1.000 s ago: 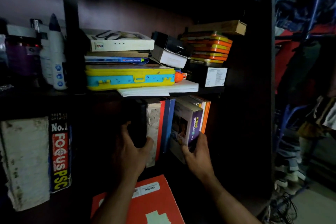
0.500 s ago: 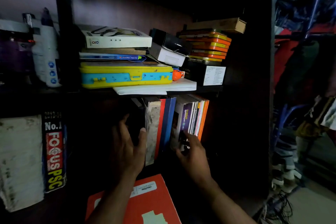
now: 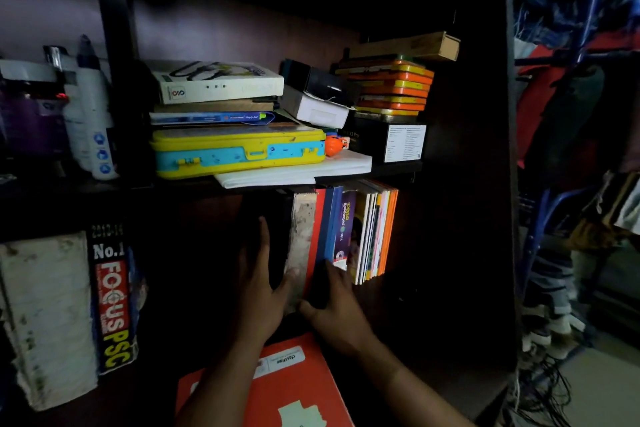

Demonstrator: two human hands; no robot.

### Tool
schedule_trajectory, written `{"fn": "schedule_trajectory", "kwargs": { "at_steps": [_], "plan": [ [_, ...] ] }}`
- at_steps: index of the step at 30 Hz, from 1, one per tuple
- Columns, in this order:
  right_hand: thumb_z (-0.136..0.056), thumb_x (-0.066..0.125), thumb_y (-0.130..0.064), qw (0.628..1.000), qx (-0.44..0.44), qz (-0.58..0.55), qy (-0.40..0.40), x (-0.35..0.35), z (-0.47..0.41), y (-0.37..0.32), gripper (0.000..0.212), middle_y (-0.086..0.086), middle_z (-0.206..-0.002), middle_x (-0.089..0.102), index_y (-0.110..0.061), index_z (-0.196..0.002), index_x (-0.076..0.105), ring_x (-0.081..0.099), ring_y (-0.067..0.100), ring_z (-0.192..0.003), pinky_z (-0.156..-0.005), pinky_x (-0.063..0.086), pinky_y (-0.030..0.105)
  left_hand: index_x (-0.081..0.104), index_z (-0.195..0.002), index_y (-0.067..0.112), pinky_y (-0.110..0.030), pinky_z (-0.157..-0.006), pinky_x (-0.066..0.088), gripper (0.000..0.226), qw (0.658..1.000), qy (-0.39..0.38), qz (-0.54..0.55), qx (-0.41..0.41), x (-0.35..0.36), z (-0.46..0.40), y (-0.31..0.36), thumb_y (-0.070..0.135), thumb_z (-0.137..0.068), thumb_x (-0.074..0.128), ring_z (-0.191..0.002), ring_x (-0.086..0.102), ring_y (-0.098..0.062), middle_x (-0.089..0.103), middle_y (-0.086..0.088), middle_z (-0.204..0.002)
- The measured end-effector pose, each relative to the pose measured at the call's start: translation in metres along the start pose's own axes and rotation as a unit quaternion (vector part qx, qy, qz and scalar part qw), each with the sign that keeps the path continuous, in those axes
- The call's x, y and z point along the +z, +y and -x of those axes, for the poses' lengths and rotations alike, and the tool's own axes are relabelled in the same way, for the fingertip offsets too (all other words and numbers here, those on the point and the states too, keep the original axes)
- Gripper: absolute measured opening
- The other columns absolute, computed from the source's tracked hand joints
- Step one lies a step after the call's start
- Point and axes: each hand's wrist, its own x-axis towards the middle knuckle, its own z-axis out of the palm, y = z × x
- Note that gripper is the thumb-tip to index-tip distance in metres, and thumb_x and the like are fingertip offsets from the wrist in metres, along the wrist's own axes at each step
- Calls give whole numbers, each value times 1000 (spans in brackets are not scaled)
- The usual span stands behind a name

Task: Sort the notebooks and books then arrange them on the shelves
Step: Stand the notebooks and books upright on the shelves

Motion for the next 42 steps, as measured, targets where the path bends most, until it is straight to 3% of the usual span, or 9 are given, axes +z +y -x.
{"fn": "schedule_trajectory", "kwargs": {
  "at_steps": [11,17,21,26,30,33,37,39,42],
  "plan": [
    [-75,68,-32,988,53,-144,2,8,5,0,91,-6,-156,40,-24,-157,28,41,9,-141,-114,43,40,10,-155,54,-47,-109,43,88,996,73,-44,36,-10,1,0,55,-84,63,-143,39,-33,38,-7,-159],
    [-89,72,-21,995,47,-86,-11,0,17,-13,82,4,-158,37,-13,-157,26,34,9,-144,-120,28,30,-3,-156,48,-46,-115,32,85,999,-9,-18,-32,1,-3,-3,45,-97,58,-148,30,-35,21,-7,-166],
    [-91,68,-45,991,4,46,-126,-10,75,-28,70,-3,-151,44,-27,-152,36,39,12,-141,-121,21,30,-7,-159,34,-27,-111,23,98,982,-165,29,-87,-32,-16,14,29,-96,67,-151,21,-25,9,-3,-168],
    [-97,50,-58,973,-31,167,-159,-9,91,-28,56,-13,-151,42,-37,-147,39,34,7,-143,-122,-8,50,26,-156,26,-31,-107,43,76,946,-286,5,-154,-115,-3,23,33,-94,69,-133,48,-25,42,-13,-152],
    [-97,56,-51,985,-22,137,-106,-7,84,-22,50,-8,-146,48,-30,-141,48,43,11,-137,-122,7,44,48,-143,28,-36,-100,48,70,949,-175,-227,-132,-170,87,0,67,-85,61,-121,57,-25,57,-7,-134],
    [-96,58,-49,985,-23,152,-79,-6,82,-24,47,0,-139,53,-25,-136,54,48,19,-131,-118,23,42,54,-133,35,-29,-88,49,80,969,-115,-160,-148,-182,156,1,85,-73,43,-104,62,-14,65,6,-115],
    [-95,61,-45,990,-13,132,-46,-7,89,-28,37,7,-120,60,-18,-120,62,58,27,-113,-101,43,41,52,-121,58,-21,-84,51,28,985,-136,-23,-107,-185,174,8,43,-98,49,-94,66,-3,71,18,-106],
    [-95,61,-41,994,-13,100,-32,-10,96,-30,30,6,-112,58,-17,-113,62,60,28,-104,-94,47,43,55,-121,49,-32,-95,52,68,987,-113,-81,-86,-184,173,0,-9,-87,44,-105,62,-5,64,10,-119],
    [-95,54,-32,992,-70,104,-14,-13,105,-26,23,6,-104,56,-16,-108,62,57,30,-98,-86,47,45,57,-132,38,-38,-106,42,59,967,-120,-206,-90,-178,170,0,-3,-89,52,-121,56,-18,61,6,-129]
  ]
}}
